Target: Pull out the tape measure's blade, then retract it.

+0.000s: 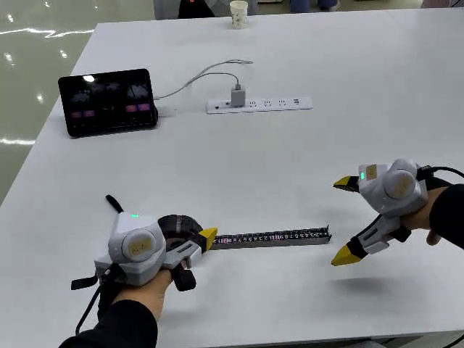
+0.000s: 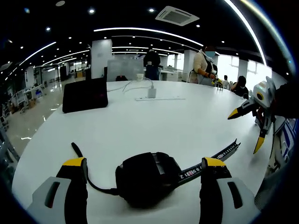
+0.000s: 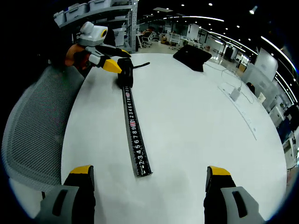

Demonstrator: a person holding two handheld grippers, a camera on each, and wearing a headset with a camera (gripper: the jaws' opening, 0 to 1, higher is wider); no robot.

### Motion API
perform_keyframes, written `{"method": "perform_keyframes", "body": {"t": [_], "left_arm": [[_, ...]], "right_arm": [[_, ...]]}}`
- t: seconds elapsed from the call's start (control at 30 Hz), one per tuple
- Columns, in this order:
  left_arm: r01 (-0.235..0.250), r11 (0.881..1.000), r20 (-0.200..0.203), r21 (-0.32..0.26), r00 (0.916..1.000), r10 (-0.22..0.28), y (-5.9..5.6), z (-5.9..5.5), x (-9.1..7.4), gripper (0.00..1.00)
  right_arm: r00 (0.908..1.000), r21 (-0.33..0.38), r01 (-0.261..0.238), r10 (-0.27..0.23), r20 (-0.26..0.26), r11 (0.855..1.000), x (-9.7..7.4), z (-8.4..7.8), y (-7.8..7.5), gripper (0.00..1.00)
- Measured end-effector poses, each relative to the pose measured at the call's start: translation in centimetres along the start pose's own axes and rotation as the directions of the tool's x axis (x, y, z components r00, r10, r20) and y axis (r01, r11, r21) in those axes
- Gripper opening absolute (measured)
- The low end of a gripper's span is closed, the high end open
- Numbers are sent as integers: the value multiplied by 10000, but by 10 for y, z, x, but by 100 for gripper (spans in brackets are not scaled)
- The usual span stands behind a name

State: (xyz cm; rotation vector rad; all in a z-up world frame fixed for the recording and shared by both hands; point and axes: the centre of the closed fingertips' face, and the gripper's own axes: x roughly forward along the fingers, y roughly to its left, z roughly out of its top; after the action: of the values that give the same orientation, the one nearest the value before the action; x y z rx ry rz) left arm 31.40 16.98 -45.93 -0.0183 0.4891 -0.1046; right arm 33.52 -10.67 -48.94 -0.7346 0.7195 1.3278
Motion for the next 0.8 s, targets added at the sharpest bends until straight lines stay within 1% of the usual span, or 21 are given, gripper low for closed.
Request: {"method": "perform_keyframes", "body": {"t": [0.03, 0.07, 0.1, 0.2, 0.27, 0.37, 0.47, 0.53, 0.6, 0.63, 0.7, 0.8], "left_arm": [[24, 10000, 90, -29, 10000, -23, -1, 1, 0, 99], [33, 9999, 332, 137, 9994, -37, -1, 4, 1, 99], [66, 9997, 414, 215, 9991, -75, -1, 5, 1, 99], [120, 9995, 458, 305, 9989, -134, -2, 5, 3, 99], [120, 9993, 473, 361, 9988, -137, -1, 5, 6, 99], [144, 9991, 485, 395, 9987, -163, -3, 6, 7, 99], [179, 9990, 495, 406, 9986, -199, -4, 6, 8, 99], [206, 9990, 472, 404, 9986, -225, -4, 5, 8, 99], [219, 9991, 455, 374, 9987, -236, -5, 4, 9, 99], [228, 9992, 401, 329, 9989, -241, -5, 4, 8, 99], [213, 9994, 302, 269, 9993, -221, -5, 2, 9, 99], [202, 9996, 260, 185, 9994, -207, -4, 1, 9, 99]], "right_arm": [[9999, -11, -68, 68, -77, 10000, 2, -1, 0, 99], [9999, -27, -118, 118, -121, 9999, 4, -2, 0, 99], [9997, -55, -163, 162, -171, 9999, 5, -3, -1, 99], [9992, -115, -292, 288, -294, 9995, 7, -3, 0, 99], [9986, -242, -392, 383, -357, 9989, 7, -4, 0, 93], [9974, -236, -545, 533, -487, 9982, 9, -5, 1, 92], [9958, -372, -715, 692, -601, 9967, 11, -8, 1, 81], [9946, -337, -836, 814, -642, 9959, 12, -9, 1, 77], [9934, -361, -932, 905, -701, 9950, 12, -10, 3, 68], [9923, -233, -1028, 1009, -725, 9944, 13, -11, 4, 65], [9914, -258, -1088, 1066, -758, 9937, 14, -12, 5, 60], [9904, -262, -1156, 1132, -797, 9929, 15, -12, 6, 53]]}}
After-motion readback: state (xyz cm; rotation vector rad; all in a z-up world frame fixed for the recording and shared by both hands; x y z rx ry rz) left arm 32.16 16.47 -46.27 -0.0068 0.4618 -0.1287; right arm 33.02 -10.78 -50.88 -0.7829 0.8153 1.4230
